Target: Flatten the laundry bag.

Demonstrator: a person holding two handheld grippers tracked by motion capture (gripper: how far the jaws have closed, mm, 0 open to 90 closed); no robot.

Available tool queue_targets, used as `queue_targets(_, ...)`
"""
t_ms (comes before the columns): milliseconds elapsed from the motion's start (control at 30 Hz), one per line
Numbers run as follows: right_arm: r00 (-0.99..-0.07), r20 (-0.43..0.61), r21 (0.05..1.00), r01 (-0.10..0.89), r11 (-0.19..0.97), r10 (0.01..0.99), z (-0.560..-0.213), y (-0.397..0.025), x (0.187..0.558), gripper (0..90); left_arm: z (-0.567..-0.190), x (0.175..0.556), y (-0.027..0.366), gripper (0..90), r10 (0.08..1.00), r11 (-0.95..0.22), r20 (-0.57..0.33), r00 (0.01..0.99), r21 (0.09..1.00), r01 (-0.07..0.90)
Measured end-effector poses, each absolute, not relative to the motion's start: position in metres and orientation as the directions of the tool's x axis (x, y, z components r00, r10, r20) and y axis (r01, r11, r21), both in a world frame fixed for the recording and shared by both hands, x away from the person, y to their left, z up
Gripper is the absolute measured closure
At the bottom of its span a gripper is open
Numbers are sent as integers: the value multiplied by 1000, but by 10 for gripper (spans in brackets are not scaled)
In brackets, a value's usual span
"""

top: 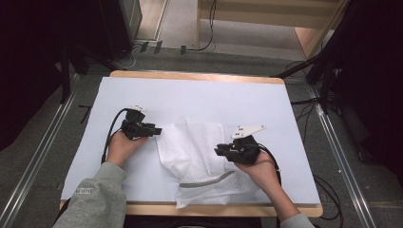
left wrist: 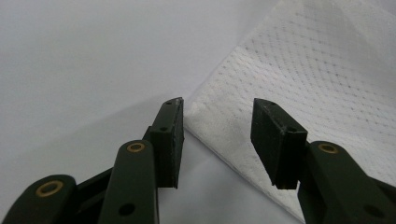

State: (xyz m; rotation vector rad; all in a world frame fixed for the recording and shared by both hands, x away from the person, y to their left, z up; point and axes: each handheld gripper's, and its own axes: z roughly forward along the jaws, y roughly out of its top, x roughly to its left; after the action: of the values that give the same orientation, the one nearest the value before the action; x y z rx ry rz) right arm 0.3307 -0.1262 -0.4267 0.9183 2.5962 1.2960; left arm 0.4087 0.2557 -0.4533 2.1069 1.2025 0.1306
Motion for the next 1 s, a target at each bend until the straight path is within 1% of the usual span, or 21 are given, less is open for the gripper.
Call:
queue_targets(67,-792,177,744,497,447,585,-433,-130,343,758,-454,409,256,555,789,-312,-257,558,614,725)
queue_targets(167,-763,171,725,526,445,624,-443,-133,359,712,-454,411,259,562,787,-297,-277,551,613,732)
queue_targets(333,-709,161,697,574,430,686,-456,-138,377,650,-450,407,264,561,802,-269,-305,513,583,767)
queue_targets(533,-688,157,668,602,437,708,-466,-136,384,615,-445,386,262,567,790,-286,-316,525,567,772)
queue_targets(600,-695,143,661,596,455,704,-467,-134,384,609,-445,377,260,567,784,-291,-326,528,558,777)
queue_targets(667,-694,131,661,593,459,708,-469,-132,383,609,-445,371,256,567,780,-320,-313,542,545,775)
queue_targets(767,-691,129,670,589,452,711,-470,-128,384,635,-447,363,253,566,782,-331,-308,541,530,781)
queue_targets(867,-685,101,673,581,457,722,-470,-124,383,700,-449,360,250,568,787,-315,-309,534,543,778)
queue_targets(933,-685,76,674,570,470,724,-470,-122,384,762,-450,360,248,590,788,-313,-305,535,550,774)
queue_targets(1000,-683,78,674,573,466,726,-470,-121,385,797,-452,359,243,619,790,-316,-290,541,563,764)
